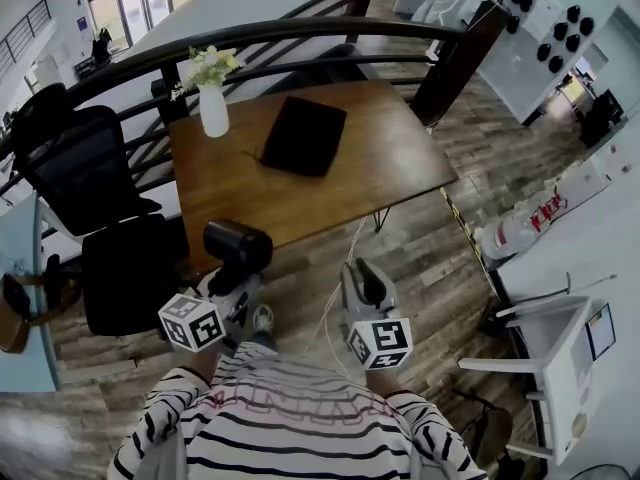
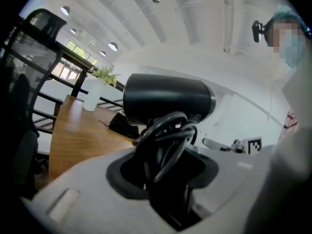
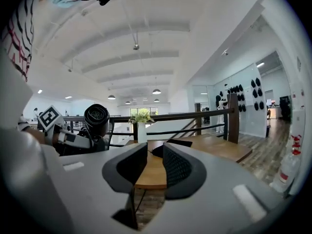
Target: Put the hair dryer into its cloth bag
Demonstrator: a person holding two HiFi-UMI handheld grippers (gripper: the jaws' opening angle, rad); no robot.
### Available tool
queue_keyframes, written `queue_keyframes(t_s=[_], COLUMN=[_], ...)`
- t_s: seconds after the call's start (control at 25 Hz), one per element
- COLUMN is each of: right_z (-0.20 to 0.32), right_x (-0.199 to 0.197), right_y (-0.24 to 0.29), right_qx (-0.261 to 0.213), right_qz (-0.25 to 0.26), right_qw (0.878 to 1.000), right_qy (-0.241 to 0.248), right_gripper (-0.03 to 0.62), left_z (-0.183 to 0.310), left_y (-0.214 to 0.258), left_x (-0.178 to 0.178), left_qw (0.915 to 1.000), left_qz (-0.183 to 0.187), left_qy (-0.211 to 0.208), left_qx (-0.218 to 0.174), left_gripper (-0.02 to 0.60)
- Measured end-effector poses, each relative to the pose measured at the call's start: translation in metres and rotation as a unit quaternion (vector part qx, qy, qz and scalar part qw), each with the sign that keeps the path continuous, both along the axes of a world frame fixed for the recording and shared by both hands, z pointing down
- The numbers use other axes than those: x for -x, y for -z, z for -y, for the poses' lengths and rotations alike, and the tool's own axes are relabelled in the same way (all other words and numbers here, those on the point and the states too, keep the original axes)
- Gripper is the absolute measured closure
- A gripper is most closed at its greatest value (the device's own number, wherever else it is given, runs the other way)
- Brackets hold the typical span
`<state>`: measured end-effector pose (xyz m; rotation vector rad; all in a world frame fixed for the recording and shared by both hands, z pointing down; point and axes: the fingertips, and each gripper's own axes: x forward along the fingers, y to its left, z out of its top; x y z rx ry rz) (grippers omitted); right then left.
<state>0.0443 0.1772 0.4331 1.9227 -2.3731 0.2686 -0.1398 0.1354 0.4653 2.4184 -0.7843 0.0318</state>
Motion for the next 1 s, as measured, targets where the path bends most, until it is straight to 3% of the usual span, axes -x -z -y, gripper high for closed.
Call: queue_keyframes(t_s=[0.48,0.76,1.0], right_z=[0.161,0.213,0.263], right_x=[0.004,0.002,-0.011], right_y=[-0.012,-0.037,-0.081], right_qx=[0.017,0.054,0.091], right_qz=[-0.077,-0.128,-0.188], right_qw=[0.997,0.99,0.977], right_qy=[-0.027,-0.002,0.044], right_gripper=[0.5,0.496,0.476], left_z=[0.156,0.194,0.212], left_y=[-0.012,-0.03,-0.057], left_x=[0.009,0.004,-0.003], left_qw=[0.9981,0.9968,0.9963], left_qz=[0.032,0.04,0.051], left_qy=[-0.051,-0.059,-0.042], left_qx=[0.015,0.035,0.055], left_gripper=[0.419,0.419,0.419])
